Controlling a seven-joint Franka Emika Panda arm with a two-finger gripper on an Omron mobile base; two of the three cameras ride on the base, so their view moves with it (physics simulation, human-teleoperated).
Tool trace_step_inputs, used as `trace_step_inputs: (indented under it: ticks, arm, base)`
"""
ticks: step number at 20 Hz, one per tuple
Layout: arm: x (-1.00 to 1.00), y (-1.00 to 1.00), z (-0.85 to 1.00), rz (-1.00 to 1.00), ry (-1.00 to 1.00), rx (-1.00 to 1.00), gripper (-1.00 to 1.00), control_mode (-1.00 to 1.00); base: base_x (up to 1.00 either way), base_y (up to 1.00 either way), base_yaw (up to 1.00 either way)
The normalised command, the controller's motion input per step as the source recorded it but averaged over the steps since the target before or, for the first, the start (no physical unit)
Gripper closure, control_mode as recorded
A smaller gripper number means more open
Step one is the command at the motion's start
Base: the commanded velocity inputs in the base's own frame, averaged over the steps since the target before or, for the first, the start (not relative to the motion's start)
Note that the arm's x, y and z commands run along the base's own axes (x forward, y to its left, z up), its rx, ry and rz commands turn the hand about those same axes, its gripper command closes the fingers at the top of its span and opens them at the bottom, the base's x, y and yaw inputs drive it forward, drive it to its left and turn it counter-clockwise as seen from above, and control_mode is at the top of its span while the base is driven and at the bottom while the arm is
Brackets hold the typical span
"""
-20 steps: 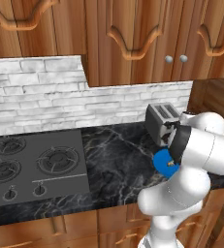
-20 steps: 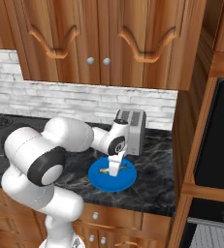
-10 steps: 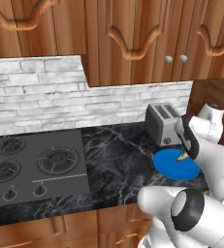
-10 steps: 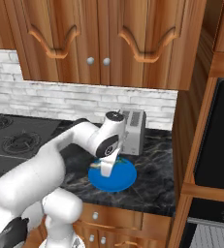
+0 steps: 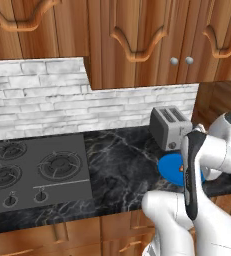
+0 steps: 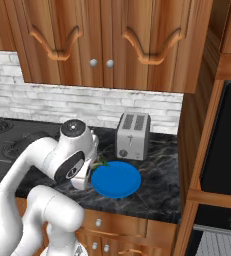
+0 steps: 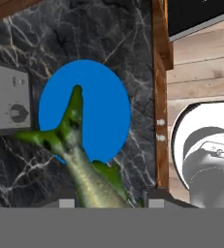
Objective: Place the fish on the rack of the oven, and slide the rack back inside. Close the oven door.
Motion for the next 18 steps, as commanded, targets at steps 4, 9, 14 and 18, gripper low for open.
trace_step_inputs:
  ticks: [4, 9, 14, 18]
  arm:
    - [-0.43, 0.4, 0.49, 0.0, -0.07, -0.08, 1.0, -1.0]
    - [-0.28, 0.09, 0.51, 0.01, -0.01, -0.05, 1.0, -1.0]
    - [-0.11, 0.0, 0.44, 0.0, -0.01, -0.02, 1.0, -1.0]
    - [-0.12, 0.0, 0.28, 0.0, -0.01, -0.01, 1.0, -1.0]
  base:
    - [0.0, 0.0, 0.0]
    - [0.0, 0.0, 0.0]
    - [0.0, 0.0, 0.0]
    - [0.0, 0.0, 0.0]
